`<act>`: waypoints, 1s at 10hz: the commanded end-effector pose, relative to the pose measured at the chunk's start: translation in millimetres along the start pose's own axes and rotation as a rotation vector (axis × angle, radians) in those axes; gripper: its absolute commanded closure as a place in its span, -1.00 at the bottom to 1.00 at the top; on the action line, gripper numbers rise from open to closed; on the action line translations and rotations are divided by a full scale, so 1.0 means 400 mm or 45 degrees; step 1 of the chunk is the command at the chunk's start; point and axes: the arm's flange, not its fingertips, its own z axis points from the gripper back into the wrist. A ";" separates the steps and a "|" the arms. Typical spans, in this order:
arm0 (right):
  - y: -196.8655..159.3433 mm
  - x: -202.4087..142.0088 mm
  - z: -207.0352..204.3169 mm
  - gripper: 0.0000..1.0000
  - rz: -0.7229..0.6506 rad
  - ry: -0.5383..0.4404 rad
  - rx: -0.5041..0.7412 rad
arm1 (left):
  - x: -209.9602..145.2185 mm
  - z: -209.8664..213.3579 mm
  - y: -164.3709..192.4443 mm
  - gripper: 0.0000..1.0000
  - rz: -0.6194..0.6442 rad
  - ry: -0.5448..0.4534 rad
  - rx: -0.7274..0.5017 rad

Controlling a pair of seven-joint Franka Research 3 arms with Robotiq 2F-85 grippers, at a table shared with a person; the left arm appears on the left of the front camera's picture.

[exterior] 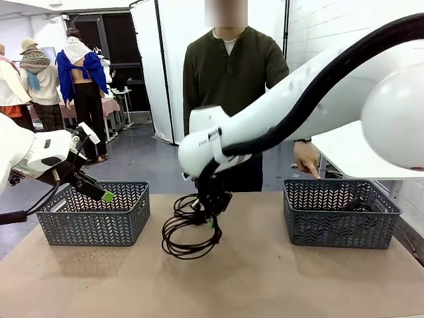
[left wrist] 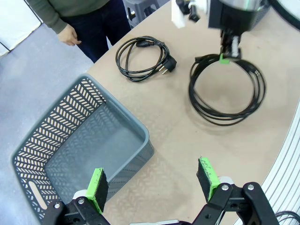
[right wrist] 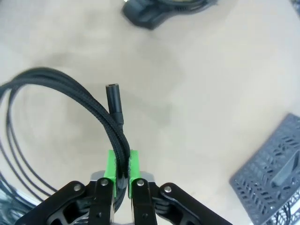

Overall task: Organize the cables according to human instructions.
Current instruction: Pick up a bundle of cables and place it in the basket indicated by the human.

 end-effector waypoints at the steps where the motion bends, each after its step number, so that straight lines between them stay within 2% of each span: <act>1: -0.041 -0.054 0.084 1.00 0.291 0.007 0.095 | -0.001 -0.002 0.003 -1.00 0.022 -0.004 0.001; 6: -0.136 -0.128 0.258 1.00 1.003 0.064 0.025 | -0.001 -0.002 0.003 -1.00 0.022 -0.004 0.001; 8: -0.147 -0.141 0.291 1.00 1.120 0.098 0.091 | -0.001 -0.002 0.003 -1.00 0.022 -0.004 0.001; 9: -0.137 -0.145 0.291 1.00 1.111 0.077 0.118 | -0.001 -0.002 0.003 -1.00 0.022 -0.004 0.001; 10: -0.138 -0.133 0.279 1.00 1.071 0.081 0.062 | -0.001 -0.002 0.003 -1.00 0.022 -0.004 0.001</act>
